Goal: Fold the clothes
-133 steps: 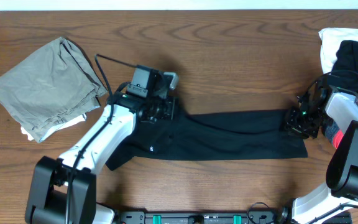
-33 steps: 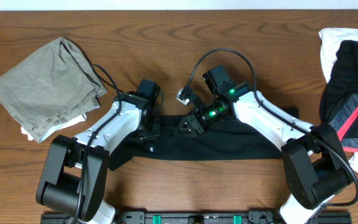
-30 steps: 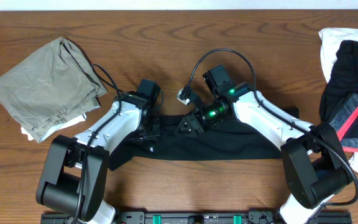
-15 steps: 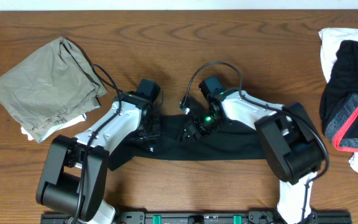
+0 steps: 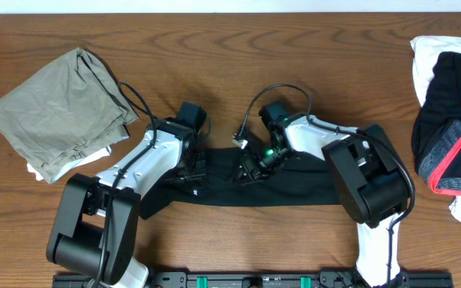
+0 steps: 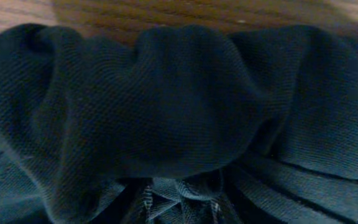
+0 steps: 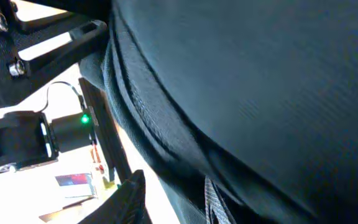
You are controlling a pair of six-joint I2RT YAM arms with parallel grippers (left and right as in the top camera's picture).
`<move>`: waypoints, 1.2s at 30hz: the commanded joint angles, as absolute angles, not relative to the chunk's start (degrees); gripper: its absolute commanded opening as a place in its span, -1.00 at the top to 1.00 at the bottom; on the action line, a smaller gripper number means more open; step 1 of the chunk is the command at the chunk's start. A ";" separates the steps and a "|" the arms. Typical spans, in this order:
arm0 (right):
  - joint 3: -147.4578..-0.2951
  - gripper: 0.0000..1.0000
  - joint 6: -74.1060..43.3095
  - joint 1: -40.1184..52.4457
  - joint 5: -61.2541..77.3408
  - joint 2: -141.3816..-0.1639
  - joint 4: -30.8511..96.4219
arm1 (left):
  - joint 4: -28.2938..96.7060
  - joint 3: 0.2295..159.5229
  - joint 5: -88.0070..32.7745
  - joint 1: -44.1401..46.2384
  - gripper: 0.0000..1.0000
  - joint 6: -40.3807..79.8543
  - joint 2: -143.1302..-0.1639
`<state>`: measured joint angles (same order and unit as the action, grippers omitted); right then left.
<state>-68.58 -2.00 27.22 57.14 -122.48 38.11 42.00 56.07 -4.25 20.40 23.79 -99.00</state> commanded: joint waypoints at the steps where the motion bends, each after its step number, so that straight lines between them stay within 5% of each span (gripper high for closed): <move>1: -67.40 0.36 -2.74 22.52 43.99 -125.14 40.32 | 43.09 55.44 0.95 20.14 0.32 23.66 -101.08; 9: -67.44 0.33 7.03 14.26 43.11 -122.04 48.34 | 42.13 55.44 0.91 20.16 0.32 23.68 -101.08; 25: -67.44 0.28 5.54 -9.67 23.68 -100.18 59.40 | 42.15 55.44 0.91 20.16 0.31 23.68 -101.08; 36: -65.78 -0.39 4.75 -22.79 12.86 -100.57 60.42 | 42.17 55.44 0.89 20.16 0.31 23.68 -101.08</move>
<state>-67.18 4.78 -20.91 16.08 -99.72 60.49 41.63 56.07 -2.98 20.64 23.79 -99.02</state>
